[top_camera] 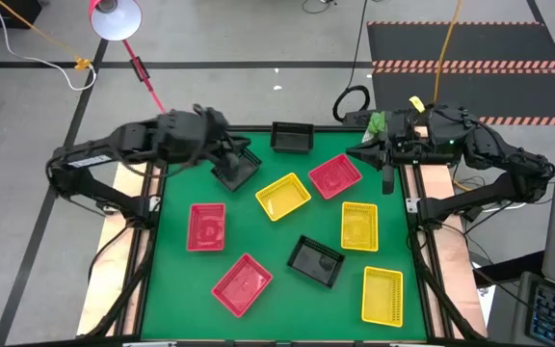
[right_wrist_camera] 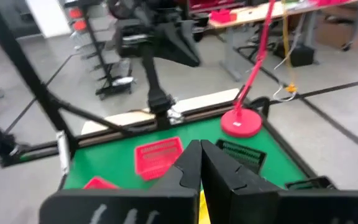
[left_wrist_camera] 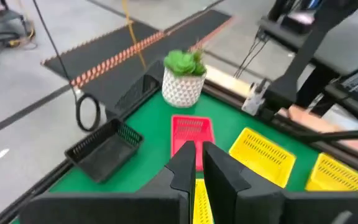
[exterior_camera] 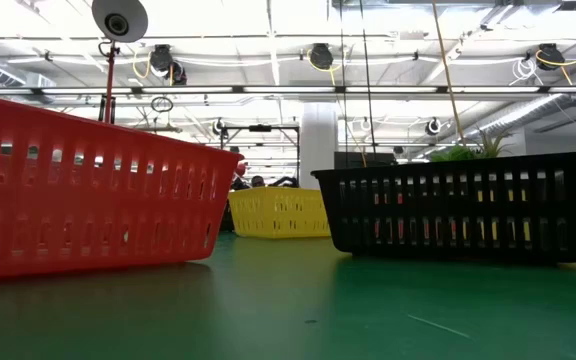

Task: Stack baskets by color
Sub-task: Stack the middle black bin on the top black bin

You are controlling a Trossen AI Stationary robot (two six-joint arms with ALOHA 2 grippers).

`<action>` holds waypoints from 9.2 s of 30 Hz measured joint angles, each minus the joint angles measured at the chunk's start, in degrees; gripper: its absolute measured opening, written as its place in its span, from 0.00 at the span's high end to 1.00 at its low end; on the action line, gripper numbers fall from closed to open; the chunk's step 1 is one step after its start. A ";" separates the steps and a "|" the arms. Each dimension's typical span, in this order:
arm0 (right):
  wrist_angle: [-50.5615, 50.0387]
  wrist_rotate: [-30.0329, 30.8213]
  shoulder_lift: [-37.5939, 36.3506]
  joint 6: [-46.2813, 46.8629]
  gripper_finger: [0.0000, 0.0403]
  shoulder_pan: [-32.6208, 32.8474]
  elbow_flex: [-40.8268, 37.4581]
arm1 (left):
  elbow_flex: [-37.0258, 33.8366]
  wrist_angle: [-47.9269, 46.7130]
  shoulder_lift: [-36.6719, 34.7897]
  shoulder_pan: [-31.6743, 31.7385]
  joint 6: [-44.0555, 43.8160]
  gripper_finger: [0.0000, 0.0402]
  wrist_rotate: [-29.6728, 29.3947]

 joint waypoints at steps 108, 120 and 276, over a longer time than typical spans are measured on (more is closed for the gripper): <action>-2.36 4.20 5.32 13.35 1.00 -3.58 0.00 | -2.19 -19.06 40.97 16.38 -6.14 0.83 12.09; -2.35 4.20 5.32 13.35 1.00 -3.58 0.00 | -6.46 -17.31 40.82 16.23 -4.68 0.89 12.69; -5.74 13.78 6.10 -15.68 0.61 -14.80 -8.63 | -0.52 14.46 33.32 17.45 52.43 0.98 13.15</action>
